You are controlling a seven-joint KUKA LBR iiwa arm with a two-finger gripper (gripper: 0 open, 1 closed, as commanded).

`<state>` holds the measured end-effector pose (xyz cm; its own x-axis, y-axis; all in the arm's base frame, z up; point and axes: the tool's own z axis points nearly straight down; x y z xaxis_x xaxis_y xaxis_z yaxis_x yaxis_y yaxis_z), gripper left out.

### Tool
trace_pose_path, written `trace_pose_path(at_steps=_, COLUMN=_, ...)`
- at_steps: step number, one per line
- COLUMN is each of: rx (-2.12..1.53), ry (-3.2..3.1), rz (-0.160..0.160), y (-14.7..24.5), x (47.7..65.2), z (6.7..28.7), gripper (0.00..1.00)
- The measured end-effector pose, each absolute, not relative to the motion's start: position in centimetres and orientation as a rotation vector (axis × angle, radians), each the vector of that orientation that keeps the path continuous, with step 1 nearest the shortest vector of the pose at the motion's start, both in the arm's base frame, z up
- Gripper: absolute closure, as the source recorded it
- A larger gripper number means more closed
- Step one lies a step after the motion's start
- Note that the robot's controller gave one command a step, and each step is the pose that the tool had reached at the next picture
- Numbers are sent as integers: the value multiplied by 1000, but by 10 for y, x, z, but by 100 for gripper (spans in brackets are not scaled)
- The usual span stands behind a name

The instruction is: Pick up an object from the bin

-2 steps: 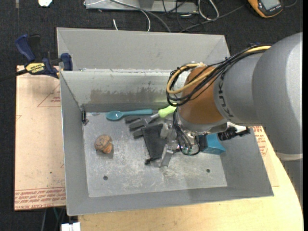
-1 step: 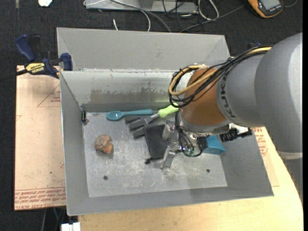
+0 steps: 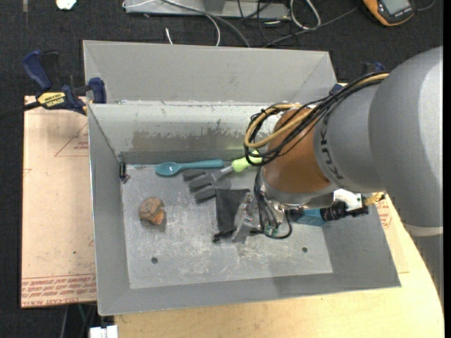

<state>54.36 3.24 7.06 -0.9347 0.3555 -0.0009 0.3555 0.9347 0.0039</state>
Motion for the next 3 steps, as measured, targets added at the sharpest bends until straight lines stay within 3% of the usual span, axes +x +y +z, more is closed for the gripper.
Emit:
trace_pose_path(at_steps=1, rx=567, ry=3088, rz=6, y=32, x=544, z=71, gripper=100)
trace_pose_path(at_steps=2, rx=507, ry=3102, rz=4, y=27, x=542, z=141, gripper=100)
trace_pose_path(at_steps=3, rx=576, ry=3093, rz=3, y=47, x=530, z=224, gripper=100)
